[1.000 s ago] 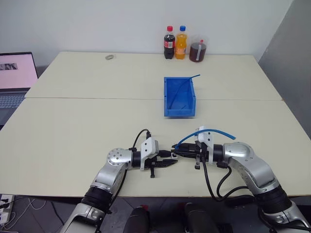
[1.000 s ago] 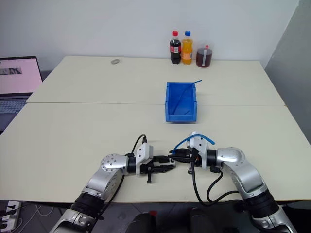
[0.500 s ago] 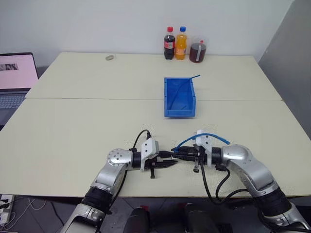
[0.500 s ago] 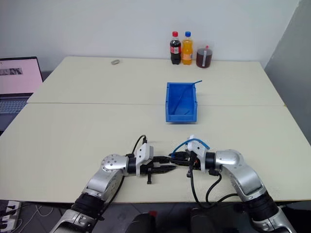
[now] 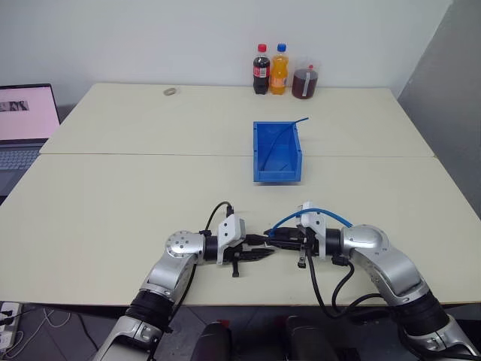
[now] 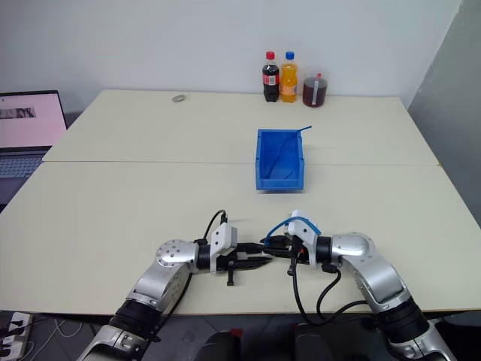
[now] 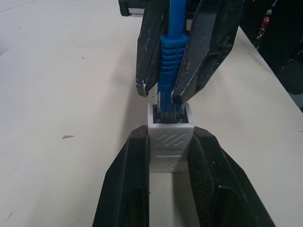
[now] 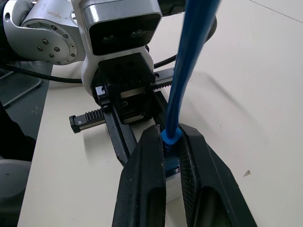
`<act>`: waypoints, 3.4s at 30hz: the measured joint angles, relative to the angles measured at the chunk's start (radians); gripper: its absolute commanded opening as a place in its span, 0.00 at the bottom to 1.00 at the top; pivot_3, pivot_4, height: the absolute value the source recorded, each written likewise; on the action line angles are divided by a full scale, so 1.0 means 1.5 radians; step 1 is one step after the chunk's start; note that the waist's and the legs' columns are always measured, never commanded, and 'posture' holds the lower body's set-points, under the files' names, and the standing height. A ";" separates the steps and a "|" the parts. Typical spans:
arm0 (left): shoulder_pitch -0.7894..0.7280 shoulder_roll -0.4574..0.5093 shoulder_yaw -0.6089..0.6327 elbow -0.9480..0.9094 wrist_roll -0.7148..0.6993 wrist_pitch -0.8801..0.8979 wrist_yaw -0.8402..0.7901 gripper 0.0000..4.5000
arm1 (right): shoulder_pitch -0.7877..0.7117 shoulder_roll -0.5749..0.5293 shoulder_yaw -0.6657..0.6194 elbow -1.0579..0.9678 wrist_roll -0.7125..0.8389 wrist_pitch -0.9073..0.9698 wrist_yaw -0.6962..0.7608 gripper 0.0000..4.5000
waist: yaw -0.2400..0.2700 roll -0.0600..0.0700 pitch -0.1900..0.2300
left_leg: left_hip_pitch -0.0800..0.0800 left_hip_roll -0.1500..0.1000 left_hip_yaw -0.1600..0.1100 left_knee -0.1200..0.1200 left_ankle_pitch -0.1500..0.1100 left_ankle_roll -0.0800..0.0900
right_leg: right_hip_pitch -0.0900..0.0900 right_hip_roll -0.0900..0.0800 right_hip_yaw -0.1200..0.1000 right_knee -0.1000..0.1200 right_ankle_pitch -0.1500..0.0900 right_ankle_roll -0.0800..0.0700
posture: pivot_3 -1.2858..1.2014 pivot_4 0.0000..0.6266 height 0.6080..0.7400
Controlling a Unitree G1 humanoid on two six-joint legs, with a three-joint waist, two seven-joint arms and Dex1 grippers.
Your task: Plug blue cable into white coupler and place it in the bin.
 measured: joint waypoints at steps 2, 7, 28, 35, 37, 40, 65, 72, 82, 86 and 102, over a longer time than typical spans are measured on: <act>0.000 0.000 -0.001 0.000 0.000 0.000 0.000 0.17 | 0.009 0.000 0.003 0.002 -0.006 -0.017 -0.001 0.03 | 0.000 0.000 0.000 | 0.001 0.000 0.000 0.000 0.000 0.000 | 0.001 0.000 0.000 0.000 0.000 0.000 | 0.52 0.24 1.00; 0.002 0.001 -0.003 0.000 0.002 0.001 0.001 0.17 | 0.020 0.000 0.014 0.015 -0.025 -0.050 -0.006 0.03 | 0.000 0.000 -0.001 | 0.004 0.000 0.000 0.000 0.000 0.000 | 0.004 0.000 0.000 -0.001 -0.001 0.001 | 0.52 0.24 1.00; 0.007 -0.006 -0.003 -0.024 -0.001 0.070 0.056 0.79 | -0.008 0.006 -0.003 0.002 -0.006 0.028 -0.015 0.03 | 0.000 0.000 -0.005 | 0.004 0.001 0.000 -0.001 0.000 0.000 | 0.004 0.001 0.000 0.000 -0.002 0.002 | 0.52 0.24 1.00; 0.023 0.005 0.002 -0.046 0.000 0.071 0.072 0.80 | -0.035 -0.017 -0.022 -0.017 0.016 0.071 -0.013 0.03 | 0.000 0.001 -0.005 | 0.004 0.001 0.000 -0.001 0.000 0.000 | 0.003 0.001 0.000 -0.001 -0.002 0.002 | 0.52 0.24 1.00; 0.031 0.006 0.007 -0.053 0.000 0.067 0.090 0.80 | -0.066 -0.029 -0.051 -0.035 0.036 0.093 -0.013 0.03 | 0.000 0.001 -0.004 | 0.004 0.001 0.000 -0.001 0.000 0.000 | 0.003 0.001 0.000 0.000 -0.002 0.002 | 0.52 0.24 1.00; 0.045 -0.001 0.031 -0.070 -0.001 0.068 0.131 0.80 | -0.120 -0.027 -0.102 -0.048 0.098 0.165 -0.021 0.03 | -0.001 0.001 -0.004 | 0.003 0.001 -0.001 -0.001 0.000 0.000 | 0.003 0.001 0.000 -0.001 -0.002 0.001 | 0.52 0.24 1.00; 0.089 -0.087 0.062 -0.162 0.002 0.071 0.320 0.80 | -0.702 0.093 -0.185 0.919 -0.018 0.136 -0.130 0.03 | -0.001 0.002 -0.003 | -0.007 0.000 0.004 -0.001 0.000 0.001 | -0.009 0.000 0.003 0.000 0.000 -0.002 | 0.52 0.24 1.00; 0.089 -0.087 0.057 -0.162 0.004 0.070 0.320 0.80 | -0.736 0.116 -0.197 0.989 -0.051 0.107 -0.118 0.03 | -0.002 0.002 -0.002 | -0.007 0.001 0.004 -0.001 0.000 0.001 | -0.009 0.000 0.003 0.000 0.000 -0.002 | 0.52 0.24 1.00; 0.089 -0.088 0.055 -0.162 0.010 0.069 0.331 0.80 | -0.749 0.142 -0.202 1.020 -0.104 0.070 -0.120 0.36 | -0.001 0.002 -0.002 | -0.007 0.000 0.004 -0.001 0.000 0.001 | -0.009 0.000 0.003 0.000 0.000 -0.002 | 0.52 0.24 1.00; 0.089 -0.087 0.055 -0.162 0.011 0.069 0.333 0.80 | -0.753 0.145 -0.207 1.020 -0.116 0.052 -0.123 0.57 | -0.002 0.002 -0.002 | -0.007 0.000 0.004 -0.001 0.000 0.001 | -0.009 0.000 0.003 0.000 0.000 -0.002 | 0.52 0.24 1.00; 0.087 -0.092 0.070 -0.162 0.023 0.052 0.373 0.80 | -0.779 0.116 -0.271 0.980 -0.124 -0.039 -0.206 0.99 | -0.001 0.003 -0.002 | -0.008 0.000 0.004 -0.001 0.000 0.001 | -0.009 -0.001 0.003 0.000 0.000 -0.002 | 0.52 0.24 1.00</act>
